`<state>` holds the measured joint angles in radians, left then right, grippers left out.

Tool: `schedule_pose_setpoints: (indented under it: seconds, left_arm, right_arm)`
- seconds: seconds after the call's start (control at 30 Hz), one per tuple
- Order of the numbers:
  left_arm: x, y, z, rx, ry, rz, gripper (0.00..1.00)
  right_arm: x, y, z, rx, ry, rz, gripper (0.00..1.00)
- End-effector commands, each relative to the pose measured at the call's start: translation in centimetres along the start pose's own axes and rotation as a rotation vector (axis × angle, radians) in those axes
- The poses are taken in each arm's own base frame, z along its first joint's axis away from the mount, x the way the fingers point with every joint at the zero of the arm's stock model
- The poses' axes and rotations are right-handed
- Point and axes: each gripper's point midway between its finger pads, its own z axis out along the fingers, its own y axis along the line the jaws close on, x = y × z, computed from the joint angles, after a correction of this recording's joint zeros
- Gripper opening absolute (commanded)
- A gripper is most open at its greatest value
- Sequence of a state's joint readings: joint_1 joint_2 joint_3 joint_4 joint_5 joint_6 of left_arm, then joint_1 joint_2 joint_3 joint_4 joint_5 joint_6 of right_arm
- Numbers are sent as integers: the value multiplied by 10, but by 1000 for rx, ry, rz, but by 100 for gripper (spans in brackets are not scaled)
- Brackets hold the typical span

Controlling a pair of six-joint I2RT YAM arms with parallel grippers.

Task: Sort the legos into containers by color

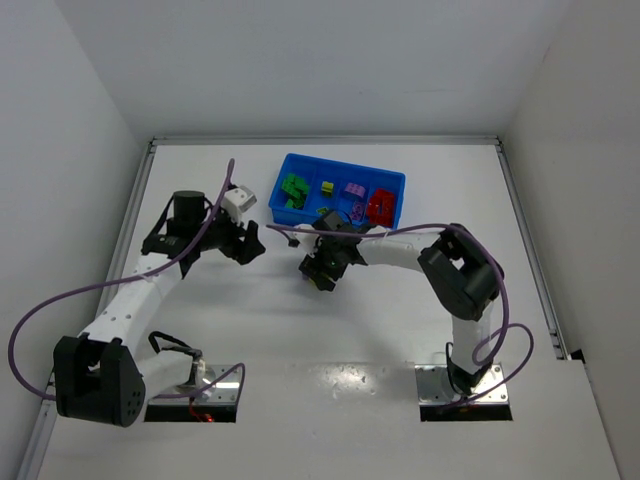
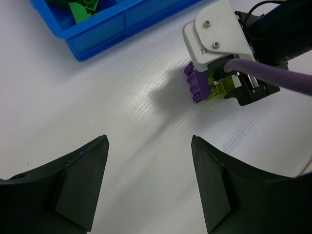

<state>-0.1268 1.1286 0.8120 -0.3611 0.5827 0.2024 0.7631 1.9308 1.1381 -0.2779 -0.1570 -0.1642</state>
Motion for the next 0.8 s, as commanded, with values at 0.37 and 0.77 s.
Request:
schedule_pose_setpoints:
  seconds: [0.37,0.77]
  left_arm:
    - [3,-76,-6,592,-41,-343,76]
    - [-39,-105,14,767,38,-389,76]
  right_arm:
    - [-39,29,-118,-140,-369,-171,27]
    - [-73,49,-124,-215,-385,-261,23]
